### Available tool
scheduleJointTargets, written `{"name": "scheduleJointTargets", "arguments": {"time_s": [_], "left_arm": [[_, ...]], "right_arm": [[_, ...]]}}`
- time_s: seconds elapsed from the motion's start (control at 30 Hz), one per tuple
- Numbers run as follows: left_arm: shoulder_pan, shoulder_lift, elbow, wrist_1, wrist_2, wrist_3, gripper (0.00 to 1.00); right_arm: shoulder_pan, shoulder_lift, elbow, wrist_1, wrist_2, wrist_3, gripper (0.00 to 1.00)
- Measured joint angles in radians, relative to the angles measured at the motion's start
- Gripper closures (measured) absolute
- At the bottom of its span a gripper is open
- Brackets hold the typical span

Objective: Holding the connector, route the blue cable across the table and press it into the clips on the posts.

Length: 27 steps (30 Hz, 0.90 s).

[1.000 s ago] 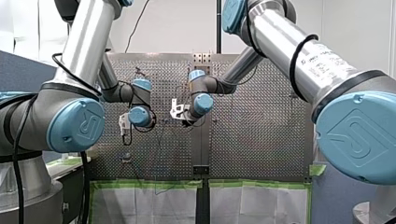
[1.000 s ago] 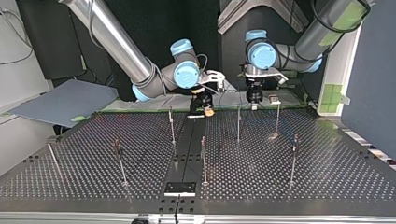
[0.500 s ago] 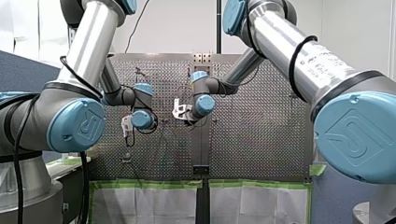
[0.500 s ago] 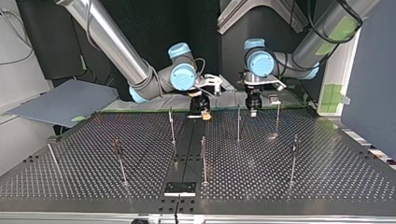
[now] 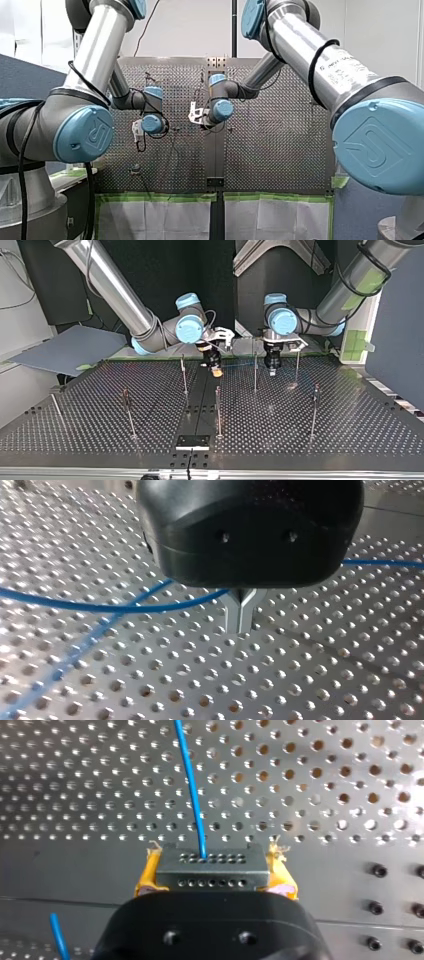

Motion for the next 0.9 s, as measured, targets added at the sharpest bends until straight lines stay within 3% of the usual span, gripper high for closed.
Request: {"name": "scheduleJointTargets", "arguments": {"time_s": [0.33,0.4,0.43,0.5,0.53,0.6,0.83,0.87,0.9], "left_arm": [[0.014,-0.069,0.084,-0.036,0.008,0.002,1.00],[0.016,-0.071,0.091,-0.043,0.007,0.004,0.84],[0.017,-0.072,0.094,-0.047,0.007,0.007,0.84],[0.017,-0.073,0.096,-0.053,0.006,0.010,0.60],[0.017,-0.073,0.097,-0.056,0.006,0.011,0.60],[0.017,-0.073,0.097,-0.064,0.005,0.013,0.35],[0.015,-0.073,0.096,-0.096,0.003,0.015,0.23],[0.014,-0.073,0.096,-0.098,0.002,0.016,0.00],[0.014,-0.073,0.096,-0.101,0.001,0.017,0.00]], "right_arm": [[-0.025,0.000,-0.008,0.000,-0.008,0.002,1.00],[-0.029,0.000,-0.008,-0.001,-0.009,0.002,1.00],[-0.030,0.000,-0.008,-0.001,-0.009,0.002,1.00],[-0.032,0.000,-0.008,-0.001,-0.011,0.002,1.00],[-0.033,0.000,-0.008,-0.001,-0.012,0.002,1.00],[-0.034,0.000,-0.008,-0.001,-0.012,0.002,1.00],[-0.035,0.000,-0.008,-0.001,-0.013,0.002,1.00],[-0.035,0.000,-0.008,-0.001,-0.013,0.002,1.00],[-0.035,0.000,-0.008,-0.001,-0.013,0.002,1.00]]}}
